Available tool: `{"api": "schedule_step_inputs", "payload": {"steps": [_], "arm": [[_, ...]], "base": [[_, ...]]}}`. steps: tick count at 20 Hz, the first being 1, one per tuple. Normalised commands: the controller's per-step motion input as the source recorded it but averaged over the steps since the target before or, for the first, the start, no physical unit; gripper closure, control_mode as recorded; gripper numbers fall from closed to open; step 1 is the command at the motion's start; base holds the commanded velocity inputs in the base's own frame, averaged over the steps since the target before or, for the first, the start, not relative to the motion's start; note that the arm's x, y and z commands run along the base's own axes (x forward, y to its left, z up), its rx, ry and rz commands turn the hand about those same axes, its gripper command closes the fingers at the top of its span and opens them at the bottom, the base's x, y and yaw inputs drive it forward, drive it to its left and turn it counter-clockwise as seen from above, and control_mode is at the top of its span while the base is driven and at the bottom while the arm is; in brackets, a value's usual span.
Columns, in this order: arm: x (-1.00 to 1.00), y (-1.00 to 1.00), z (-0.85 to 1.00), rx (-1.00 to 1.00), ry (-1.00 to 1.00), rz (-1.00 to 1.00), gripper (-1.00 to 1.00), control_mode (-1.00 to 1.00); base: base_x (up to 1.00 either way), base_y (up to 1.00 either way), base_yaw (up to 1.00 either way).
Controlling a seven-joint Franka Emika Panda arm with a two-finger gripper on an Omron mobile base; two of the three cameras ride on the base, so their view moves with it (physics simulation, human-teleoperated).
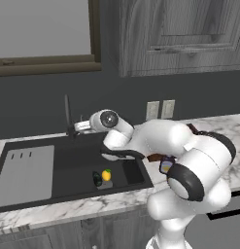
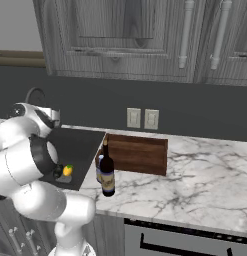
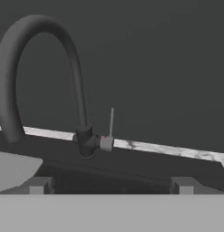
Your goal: Pick up all produce items and place them in the sink. Turn on the sink faucet to wash them. Then turn the sink off and put them in the tray.
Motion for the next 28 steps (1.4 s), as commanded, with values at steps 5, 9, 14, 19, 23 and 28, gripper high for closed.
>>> {"api": "schedule_step_inputs", "payload": {"steps": [5,9,14,19,23,28], "arm": [[-0.42,-0.22,0.26,0.00,0.15,-0.04,-1.00,-1.00],[-0.38,-0.20,0.22,0.00,0.19,-0.02,-1.00,-1.00],[-0.32,-0.08,0.02,0.00,0.20,-0.01,-1.00,-1.00],[-0.26,0.00,-0.05,0.00,0.18,-0.02,-1.00,-1.00],[-0.21,0.00,-0.31,0.00,0.09,-0.03,-1.00,-1.00],[-0.17,0.00,-0.44,0.00,0.04,-0.03,-1.00,-1.00]], "base": [[0.00,0.00,0.00],[0.00,0.00,0.00],[0.00,0.00,0.00],[0.00,0.00,0.00],[0.00,0.00,0.00],[0.00,0.00,0.00]]}}
